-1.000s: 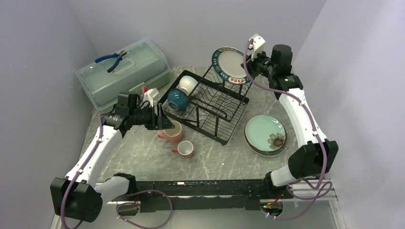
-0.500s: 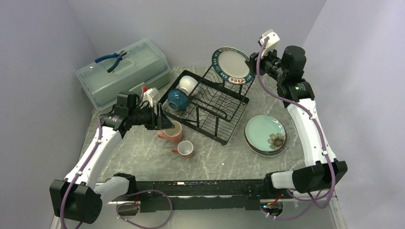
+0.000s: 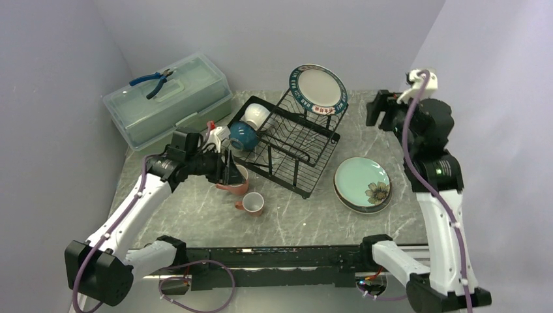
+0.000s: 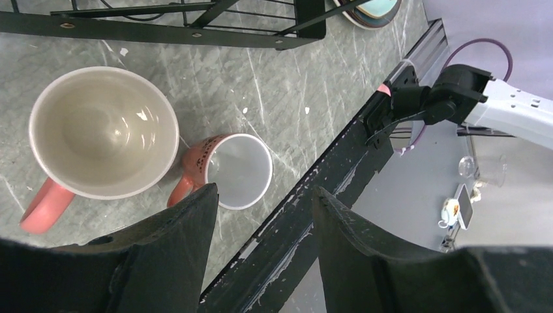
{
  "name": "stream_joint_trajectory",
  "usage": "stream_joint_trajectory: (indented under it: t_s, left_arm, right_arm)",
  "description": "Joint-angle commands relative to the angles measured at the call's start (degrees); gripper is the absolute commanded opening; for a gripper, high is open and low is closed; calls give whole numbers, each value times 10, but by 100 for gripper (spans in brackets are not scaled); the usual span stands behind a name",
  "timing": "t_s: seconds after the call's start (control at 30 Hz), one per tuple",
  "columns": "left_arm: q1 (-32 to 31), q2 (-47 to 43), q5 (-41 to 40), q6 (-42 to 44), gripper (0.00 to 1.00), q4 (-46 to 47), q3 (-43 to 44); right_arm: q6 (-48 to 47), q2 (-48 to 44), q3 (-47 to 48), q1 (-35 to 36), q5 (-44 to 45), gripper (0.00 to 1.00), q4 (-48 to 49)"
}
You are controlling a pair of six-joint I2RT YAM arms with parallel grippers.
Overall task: Load the mixed dishes into the dish rack
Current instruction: Insert the plate into the dish rack.
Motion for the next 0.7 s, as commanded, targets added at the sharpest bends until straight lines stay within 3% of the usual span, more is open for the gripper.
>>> stream_joint_trajectory:
  t_s: [0.0, 0.37, 0.67]
  left_arm:
    - [-24, 1, -20, 22, 60, 2, 23]
    - [-71, -5, -62, 36, 60, -7, 23]
    - [-99, -19, -81, 38, 60, -12, 19]
  right_arm:
    - [136, -55, -27, -3, 124, 74, -120]
    - [300, -81, -80, -4, 123, 74, -309]
    - [399, -91, -192, -20, 117, 72, -318]
